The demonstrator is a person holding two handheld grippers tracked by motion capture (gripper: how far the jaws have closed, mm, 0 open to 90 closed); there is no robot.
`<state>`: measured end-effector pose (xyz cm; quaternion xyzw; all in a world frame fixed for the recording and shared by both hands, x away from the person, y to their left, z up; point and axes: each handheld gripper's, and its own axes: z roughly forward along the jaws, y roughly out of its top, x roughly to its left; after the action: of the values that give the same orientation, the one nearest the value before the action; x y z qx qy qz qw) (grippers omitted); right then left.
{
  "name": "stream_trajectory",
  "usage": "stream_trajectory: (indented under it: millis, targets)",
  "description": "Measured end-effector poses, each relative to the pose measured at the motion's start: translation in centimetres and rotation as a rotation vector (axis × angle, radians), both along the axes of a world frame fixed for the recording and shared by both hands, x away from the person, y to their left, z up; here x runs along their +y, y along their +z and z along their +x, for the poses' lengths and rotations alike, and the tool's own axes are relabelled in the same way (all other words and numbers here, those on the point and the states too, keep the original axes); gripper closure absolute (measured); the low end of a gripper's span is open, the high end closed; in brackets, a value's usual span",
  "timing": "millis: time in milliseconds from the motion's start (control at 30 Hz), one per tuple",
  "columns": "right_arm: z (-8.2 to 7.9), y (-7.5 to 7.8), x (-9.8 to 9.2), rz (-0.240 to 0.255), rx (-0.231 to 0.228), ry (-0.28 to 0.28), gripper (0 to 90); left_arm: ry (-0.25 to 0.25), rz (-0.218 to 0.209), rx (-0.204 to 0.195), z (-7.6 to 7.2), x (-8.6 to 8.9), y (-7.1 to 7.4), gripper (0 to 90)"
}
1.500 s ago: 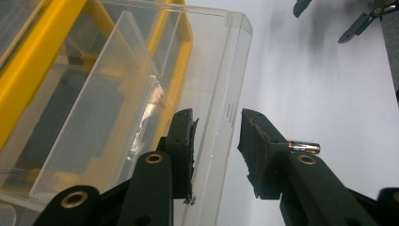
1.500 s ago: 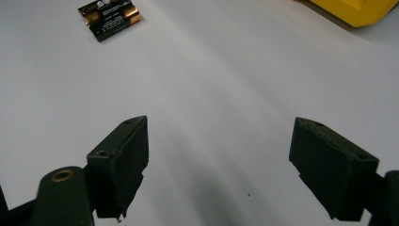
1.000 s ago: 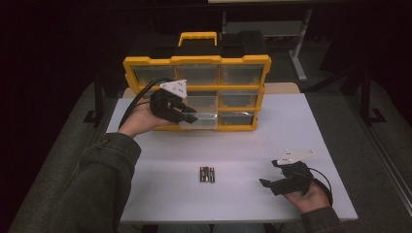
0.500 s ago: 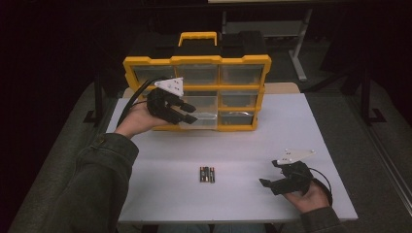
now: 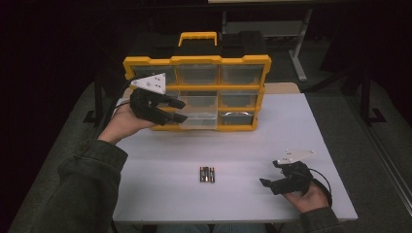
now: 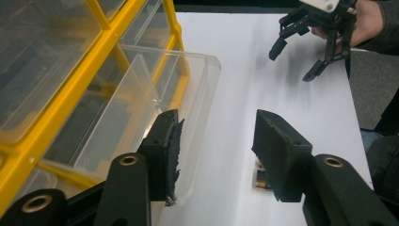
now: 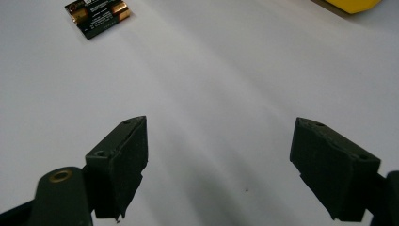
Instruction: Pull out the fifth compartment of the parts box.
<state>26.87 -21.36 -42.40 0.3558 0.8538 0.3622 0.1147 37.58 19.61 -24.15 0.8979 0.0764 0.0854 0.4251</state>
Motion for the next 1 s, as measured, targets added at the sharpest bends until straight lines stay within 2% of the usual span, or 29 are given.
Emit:
stream_trajectory:
  millis: [200, 300, 467, 633, 733, 833, 967, 1000]
  targets:
    - [0.2, -0.2, 0.1, 0.005, 0.005, -0.009, 18.9, 0.051, -0.016, 0.002, -1.6, 1.6, -0.4, 46.8]
    - [0.1, -0.2, 0.1, 0.009, 0.014, -0.015, 18.9, 0.068, -0.033, 0.015, -2.3, 2.3, -1.0, 44.6]
    - [0.1, -0.2, 0.0, 0.015, 0.000, -0.012, 18.9, 0.100, -0.037, 0.008, -4.0, 3.0, -2.5, 41.6]
    - [0.1, -0.3, -0.1, 0.010, 0.012, -0.018, 18.9, 0.124, -0.036, 0.001, -5.3, 3.6, -3.9, 38.5]
    - [0.2, -0.4, -0.1, 0.015, 0.020, -0.024, 18.9, 0.136, -0.060, 0.012, -6.0, 4.0, -4.8, 38.1]
    - [0.2, -0.4, -0.2, 0.015, 0.022, -0.027, 18.9, 0.149, -0.067, 0.014, -6.7, 4.4, -5.7, 37.0]
    - [0.2, -0.2, 0.0, 0.016, 0.007, -0.022, 19.0, 0.160, -0.077, 0.006, -7.5, 4.8, -6.7, 35.8]
    - [0.3, -0.3, -0.1, 0.016, 0.007, -0.018, 19.0, 0.169, -0.084, 0.015, -7.7, 4.9, -7.0, 35.8]
